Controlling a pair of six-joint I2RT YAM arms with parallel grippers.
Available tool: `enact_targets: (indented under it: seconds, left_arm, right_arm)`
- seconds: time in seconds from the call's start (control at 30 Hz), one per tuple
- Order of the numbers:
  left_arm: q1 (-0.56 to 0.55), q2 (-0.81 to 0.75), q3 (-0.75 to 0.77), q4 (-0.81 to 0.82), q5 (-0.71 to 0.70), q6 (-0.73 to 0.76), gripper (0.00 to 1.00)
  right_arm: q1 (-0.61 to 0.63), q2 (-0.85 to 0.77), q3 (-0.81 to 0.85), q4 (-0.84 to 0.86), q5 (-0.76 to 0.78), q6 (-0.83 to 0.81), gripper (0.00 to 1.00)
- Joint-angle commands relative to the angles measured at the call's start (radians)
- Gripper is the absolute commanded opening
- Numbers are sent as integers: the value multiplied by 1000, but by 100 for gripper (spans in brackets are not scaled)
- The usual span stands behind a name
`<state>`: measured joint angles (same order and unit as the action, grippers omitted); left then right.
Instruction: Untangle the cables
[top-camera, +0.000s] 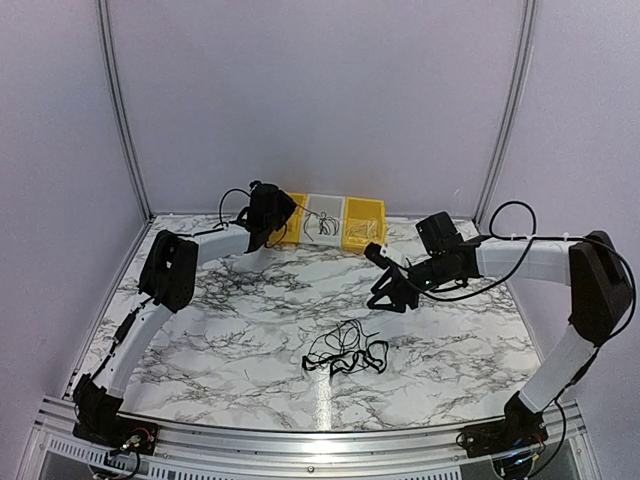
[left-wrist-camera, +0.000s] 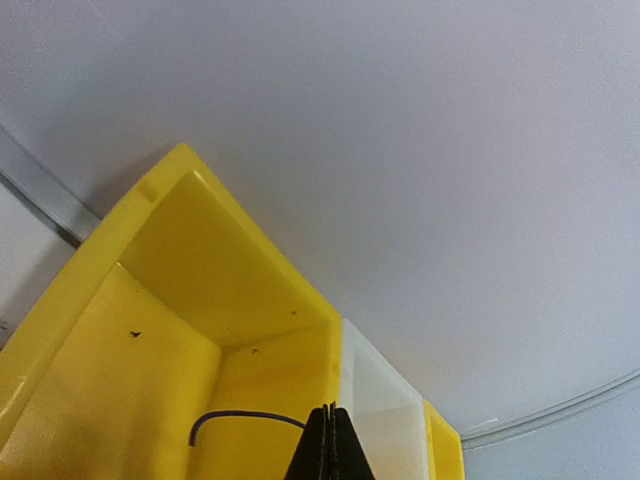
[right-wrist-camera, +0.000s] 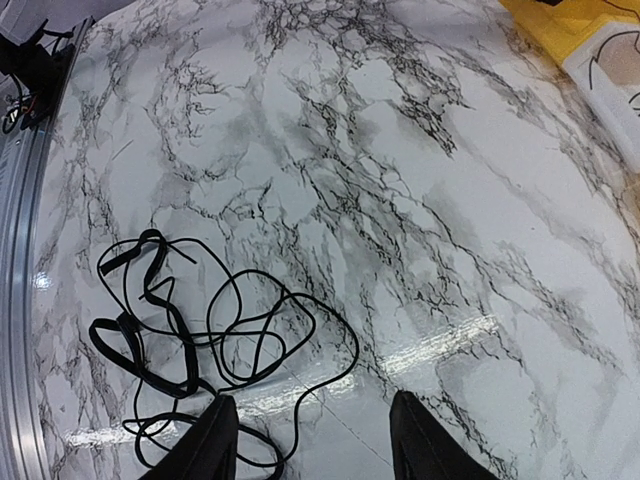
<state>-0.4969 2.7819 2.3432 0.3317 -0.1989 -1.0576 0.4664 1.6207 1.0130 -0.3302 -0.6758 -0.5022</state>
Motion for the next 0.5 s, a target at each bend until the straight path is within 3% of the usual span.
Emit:
enact_targets:
  seconds: [0.0,0.27,0.37,0.47]
  left_arm:
    - [-16,-18,24,91,49,108,0]
    - [-45,-46,-40,105,84,117,0]
    - [-57,-117,-129,104,75,175,25]
    - [-60,-220,-266,104,50,221,39]
  right_arm:
    - [-3,10,40,-14,-16,-10,52]
    - [-2,7,39,-15,-5,-19,52]
    - [-2,5,38,-13,-2,-18,52]
    - [-1,5,38,-13,5,-20,52]
